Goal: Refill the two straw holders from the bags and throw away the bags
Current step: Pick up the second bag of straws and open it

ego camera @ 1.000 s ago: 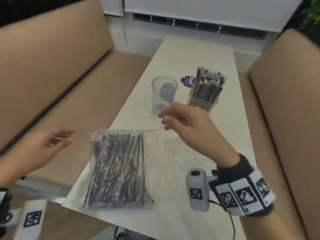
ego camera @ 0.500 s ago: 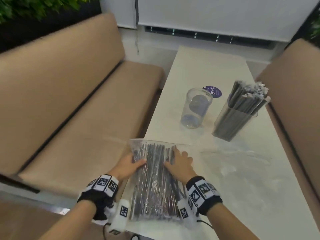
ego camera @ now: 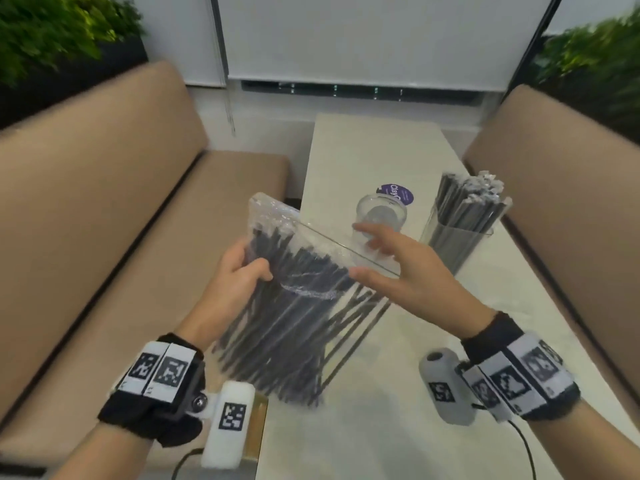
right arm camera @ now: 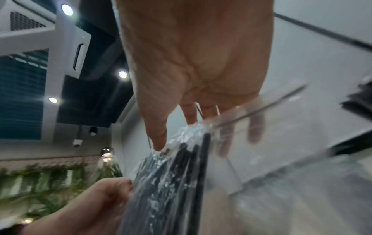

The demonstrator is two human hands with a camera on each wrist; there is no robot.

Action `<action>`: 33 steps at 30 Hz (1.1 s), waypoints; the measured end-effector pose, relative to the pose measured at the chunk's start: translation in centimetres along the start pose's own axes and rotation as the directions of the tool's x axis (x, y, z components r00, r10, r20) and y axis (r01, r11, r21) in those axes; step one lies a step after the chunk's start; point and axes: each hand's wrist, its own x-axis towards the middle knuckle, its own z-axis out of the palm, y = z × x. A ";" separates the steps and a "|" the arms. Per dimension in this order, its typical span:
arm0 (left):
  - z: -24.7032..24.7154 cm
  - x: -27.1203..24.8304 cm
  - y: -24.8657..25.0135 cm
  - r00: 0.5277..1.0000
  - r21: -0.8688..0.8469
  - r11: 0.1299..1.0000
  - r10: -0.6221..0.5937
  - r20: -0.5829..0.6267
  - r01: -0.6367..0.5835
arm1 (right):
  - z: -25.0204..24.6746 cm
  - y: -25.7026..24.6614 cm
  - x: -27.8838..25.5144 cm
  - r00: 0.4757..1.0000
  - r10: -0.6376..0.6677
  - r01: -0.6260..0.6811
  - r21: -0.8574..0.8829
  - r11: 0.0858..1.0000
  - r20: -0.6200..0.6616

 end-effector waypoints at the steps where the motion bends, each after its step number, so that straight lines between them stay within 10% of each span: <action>1: -0.1 0.5 0.5 1.000 -0.003 1.000 0.020 0.018 -0.020 | 0.1 -0.8 0.0 1.000 -0.010 0.010 0.030 1.000 0.023; 8: 1.5 1.8 1.4 0.937 0.335 0.915 0.298 -0.183 -0.226 | 2.6 -3.7 -1.2 0.993 -0.103 0.114 0.295 0.949 -0.051; 12: 3.3 0.5 3.7 0.989 -0.055 0.988 0.145 -0.040 -0.147 | 2.9 -4.0 -1.1 0.984 -0.152 0.171 0.260 0.950 -0.092; 21: 3.4 1.2 5.7 0.966 0.003 0.969 0.247 -0.078 -0.247 | 2.4 -2.2 -1.7 0.964 -0.239 0.218 0.167 0.962 0.118; 28: 5.3 1.6 6.4 0.975 -0.100 0.978 0.170 -0.146 -0.186 | -0.1 -2.3 0.8 0.997 0.037 0.005 0.508 0.861 -0.072; 33: 6.5 1.7 7.2 0.990 -0.136 0.984 0.127 0.055 -0.119 | -0.5 -2.5 3.0 0.972 0.229 -0.131 0.666 0.734 -0.060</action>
